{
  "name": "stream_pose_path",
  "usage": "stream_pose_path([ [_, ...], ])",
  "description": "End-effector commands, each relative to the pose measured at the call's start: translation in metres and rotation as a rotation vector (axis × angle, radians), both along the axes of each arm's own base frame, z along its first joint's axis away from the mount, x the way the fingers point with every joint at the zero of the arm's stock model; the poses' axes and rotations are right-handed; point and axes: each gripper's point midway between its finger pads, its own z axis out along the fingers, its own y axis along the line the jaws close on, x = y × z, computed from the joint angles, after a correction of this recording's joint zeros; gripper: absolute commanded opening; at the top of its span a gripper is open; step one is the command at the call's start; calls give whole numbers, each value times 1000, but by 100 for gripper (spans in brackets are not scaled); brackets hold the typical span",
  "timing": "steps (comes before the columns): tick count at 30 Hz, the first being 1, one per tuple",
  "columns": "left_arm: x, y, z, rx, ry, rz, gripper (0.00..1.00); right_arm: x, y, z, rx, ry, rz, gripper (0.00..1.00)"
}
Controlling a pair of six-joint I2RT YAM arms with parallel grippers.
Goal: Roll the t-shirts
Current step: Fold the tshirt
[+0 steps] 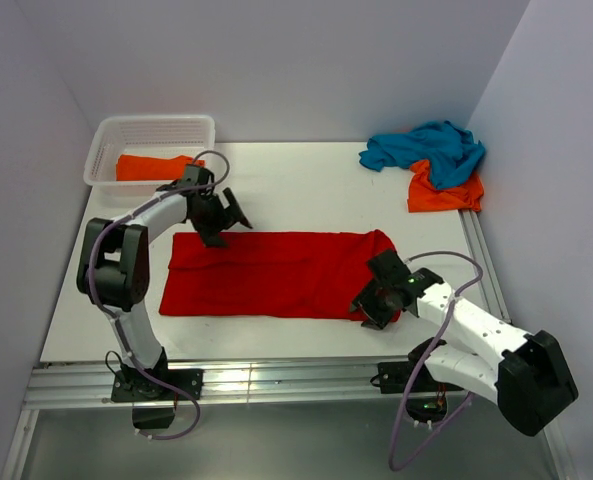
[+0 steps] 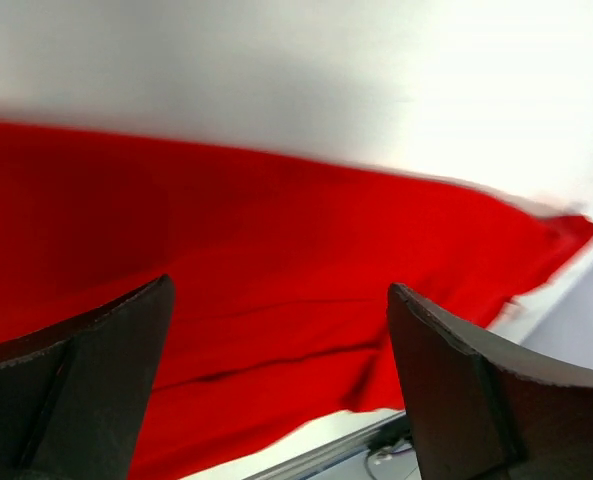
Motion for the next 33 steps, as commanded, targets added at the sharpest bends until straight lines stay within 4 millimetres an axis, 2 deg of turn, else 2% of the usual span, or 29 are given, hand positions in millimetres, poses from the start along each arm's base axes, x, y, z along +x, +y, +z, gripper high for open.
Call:
stream_pose_path([
  [1,-8,29,-11,51,-28,-17,93,19,6,-6,37,-18,-111,55],
  [7,-11,62,-23,94,-26,20,92,18,0,-28,-11,66,-149,51],
  [12,-15,84,-35,107,0,48,91,23,-16,-37,-84,97,-185,48],
  [16,-25,99,-43,134,33,76,91,49,-21,-30,-122,76,-161,47],
  [17,-28,100,-44,136,38,81,91,58,-29,-29,-149,71,-175,47],
  [18,-30,99,-42,124,35,94,91,72,-28,-26,-159,62,-173,47],
  [19,-40,99,-48,118,56,107,91,82,-33,-25,-170,56,-161,47],
  [20,-43,95,-43,87,55,137,91,93,-34,-24,-178,41,-156,47],
  [21,-48,93,-44,71,60,155,91,110,-33,-22,-183,35,-152,47],
  [22,-64,92,-54,62,100,175,91,120,-34,-22,-191,26,-125,46],
  [24,-70,87,-47,10,97,255,92,156,-32,-22,-196,4,-104,46],
  [25,-87,86,-57,-2,138,282,92,168,-30,-22,-193,-6,-97,45],
  [26,-90,85,-57,-25,157,346,92,183,-27,-22,-182,-24,-92,45],
  [27,-104,82,-59,-43,171,368,92,207,-20,-23,-168,-39,-72,44],
  [29,-111,78,-57,-76,198,465,92,236,-11,-23,-150,-65,-58,42],
  [30,-111,72,-49,-85,165,480,92,264,-3,-23,-143,-95,-54,42],
  [31,-117,67,-50,-94,171,499,93,278,9,-21,-102,-106,-37,42],
  [32,-114,61,-44,-124,176,565,93,293,15,-20,-90,-127,-33,42],
  [33,-118,43,-35,-138,152,540,94,321,26,-17,-72,-168,-34,43],
])
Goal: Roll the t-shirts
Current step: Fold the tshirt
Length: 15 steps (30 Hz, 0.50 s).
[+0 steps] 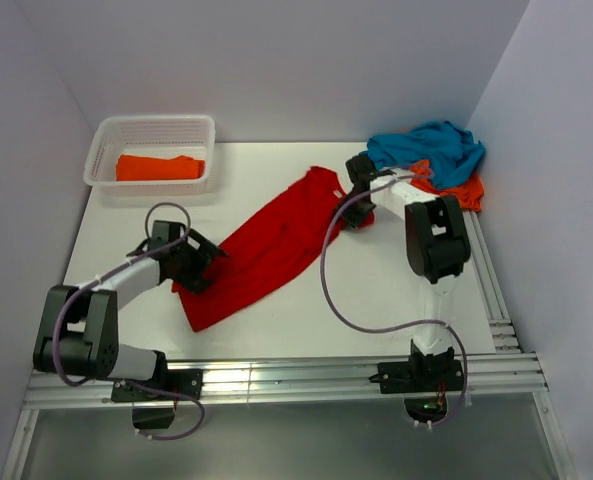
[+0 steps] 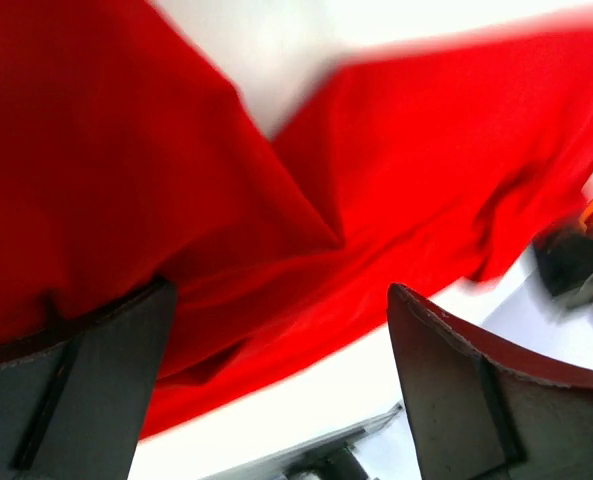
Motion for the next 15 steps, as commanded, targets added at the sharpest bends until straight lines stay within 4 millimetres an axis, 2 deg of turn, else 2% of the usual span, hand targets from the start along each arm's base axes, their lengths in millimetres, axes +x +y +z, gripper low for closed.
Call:
stream_pose_path([
  [1,-24,-31,-2,-51,93,134,94,69,23,4,22,-136,41,43],
  [2,-23,-43,5,-100,101,179,94,85,29,6,39,-162,40,43],
  [3,-32,-63,7,-116,108,143,94,113,41,9,69,-212,42,43],
  [5,-34,-85,16,-161,128,157,94,145,57,18,134,-285,51,44],
  [6,-43,-99,18,-160,139,119,94,170,68,22,163,-334,57,44],
  [7,-39,-110,31,-171,123,103,95,181,75,26,186,-356,62,46],
  [9,-51,-112,34,-102,145,63,97,204,81,39,210,-409,65,51],
  [10,-48,-113,47,-86,131,55,98,209,80,45,211,-425,65,57],
  [11,-57,-96,41,6,160,49,100,214,79,52,221,-452,67,60],
  [12,-53,-87,54,12,129,57,100,212,76,63,230,-468,72,63],
  [14,-68,-62,53,96,156,30,99,216,64,83,242,-531,73,67],
  [15,-66,-46,63,114,127,52,100,209,60,93,243,-543,95,67],
])
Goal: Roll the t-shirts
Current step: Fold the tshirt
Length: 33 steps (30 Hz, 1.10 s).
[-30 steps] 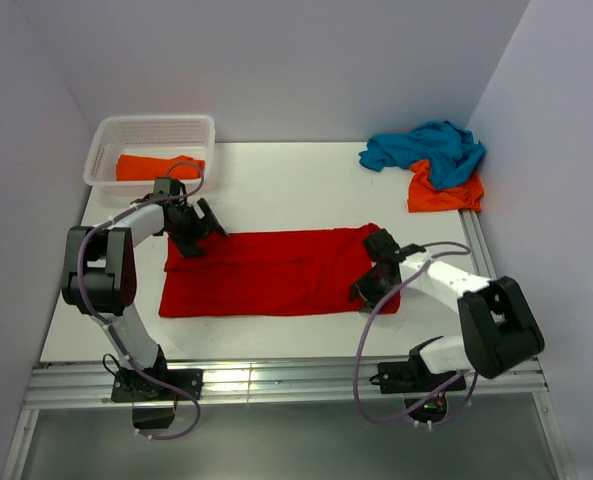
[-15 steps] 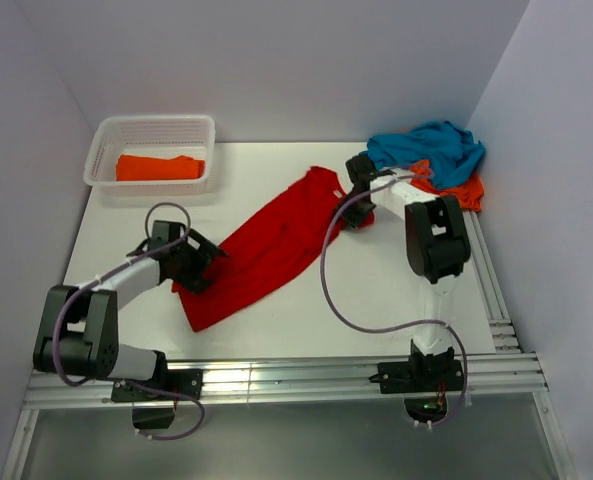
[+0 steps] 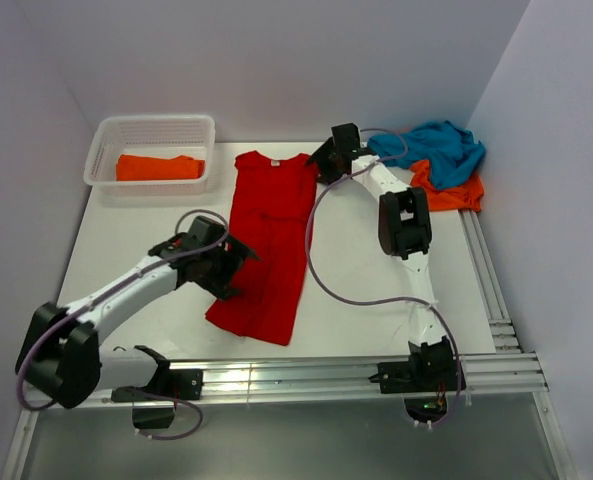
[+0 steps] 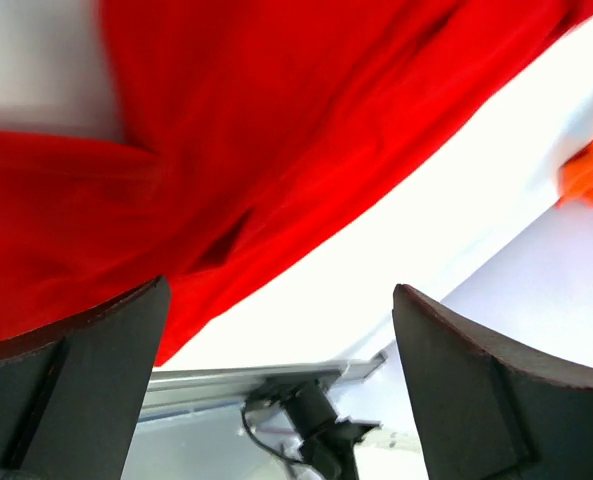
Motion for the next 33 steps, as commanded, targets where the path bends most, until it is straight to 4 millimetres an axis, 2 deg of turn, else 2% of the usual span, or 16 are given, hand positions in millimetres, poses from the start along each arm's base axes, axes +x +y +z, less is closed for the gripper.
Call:
stream_pose_path([
  [1,-19,60,15,180,8,41,100,4,-14,75,51,-151,48,68],
  [4,-28,91,31,262,-67,35,100,-17,-26,97,26,-158,152,68],
  [8,-26,94,34,280,-191,-106,100,-82,-32,106,-21,-122,268,68],
  [9,-25,92,29,280,-185,-132,100,-115,-35,100,-21,-83,285,68],
  [11,-24,85,20,264,-169,-180,100,-153,-30,94,5,-40,324,66],
  [12,-24,83,15,256,-160,-197,100,-187,-32,84,18,6,338,66],
  [13,-23,78,14,236,-165,-213,100,-204,-23,81,31,3,362,65],
  [14,-23,76,8,233,-153,-230,99,-235,-22,69,37,39,372,65],
  [19,-28,76,-16,248,-109,-284,100,-309,18,47,50,97,496,65],
  [20,-28,75,-19,248,-108,-300,99,-331,29,42,60,103,541,65],
  [22,-29,76,-25,259,-100,-313,99,-348,42,45,118,90,573,65],
  [23,-29,78,-29,275,-92,-323,100,-368,46,43,124,107,591,65],
  [28,-40,79,-46,269,-33,-341,99,-414,58,35,124,144,624,65],
  [30,-52,79,-57,250,2,-340,98,-440,68,31,127,173,656,65],
  [32,-63,81,-67,235,25,-332,92,-455,75,24,140,193,645,65],
  [33,-62,77,-65,216,8,-333,90,-468,82,21,146,205,669,65],
])
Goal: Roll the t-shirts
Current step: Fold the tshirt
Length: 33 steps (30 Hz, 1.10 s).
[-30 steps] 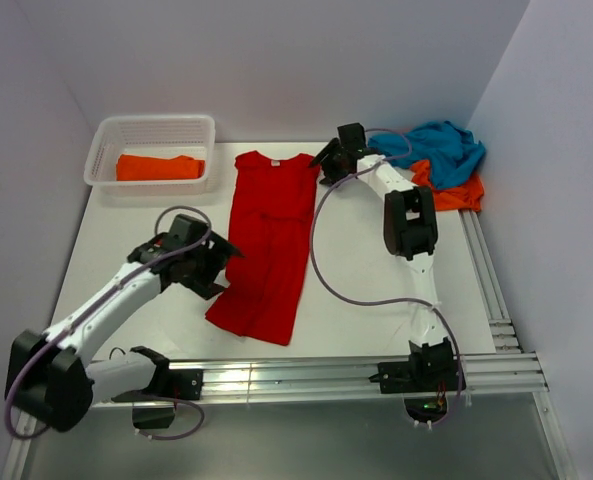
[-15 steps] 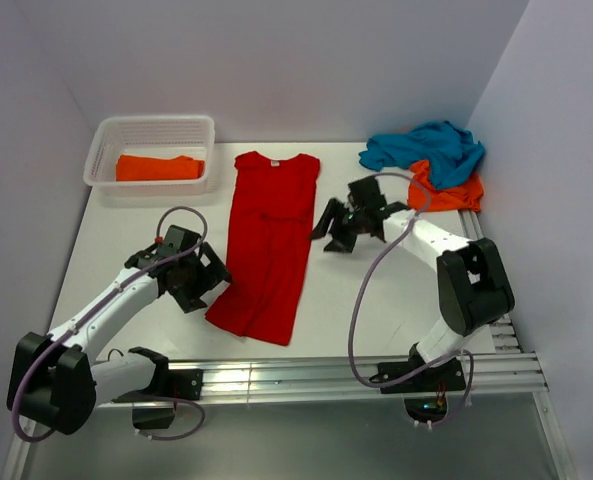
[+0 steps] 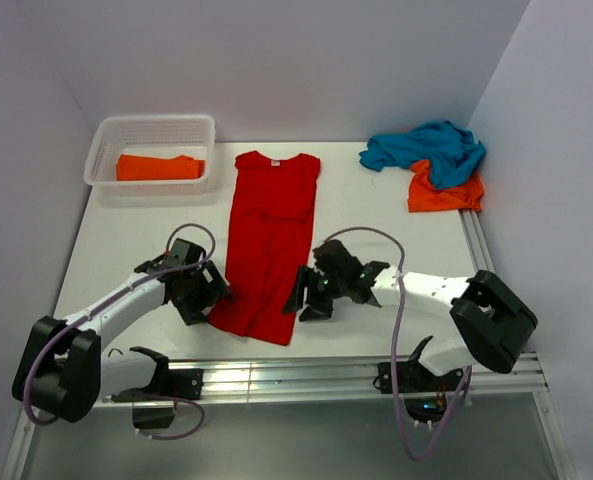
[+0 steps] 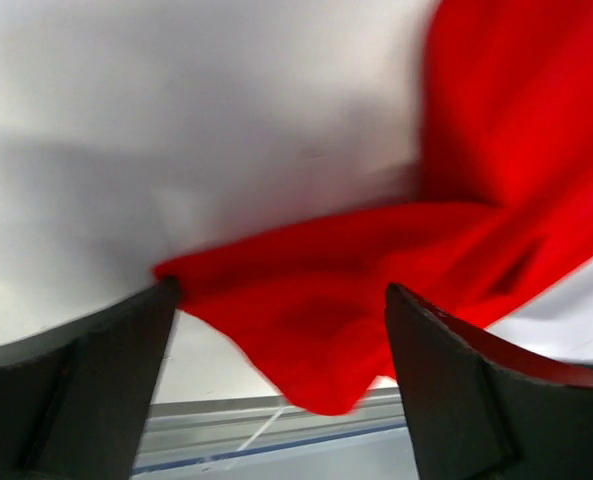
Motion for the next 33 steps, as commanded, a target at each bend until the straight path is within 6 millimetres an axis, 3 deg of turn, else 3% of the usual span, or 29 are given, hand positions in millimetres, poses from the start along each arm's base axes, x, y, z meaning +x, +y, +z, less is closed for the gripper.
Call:
stream_pose_path([
  [1,-8,-9,-2,-65,1,-2,88,-21,23,1,59,13,-19,64],
  [7,-22,-11,-4,-74,29,4,81,-49,27,-26,-45,64,-5,62],
  [17,-43,-13,6,-75,69,46,72,-44,21,-58,-178,107,-37,54],
  [20,-46,-13,8,-82,80,57,71,-45,23,-62,-179,116,-36,46],
  [21,-48,-13,9,-84,86,56,71,-44,23,-63,-186,118,-35,36],
  [23,-48,-14,12,-85,85,54,72,-47,17,-64,-214,122,-19,20],
  [27,-46,-16,18,-79,88,34,73,-58,-8,-62,-287,110,13,14],
  [31,-44,-25,21,-98,90,17,75,-84,-51,-71,-430,177,79,8],
  [33,-45,-32,23,-111,84,-3,75,-89,-61,-71,-441,176,85,8],
])
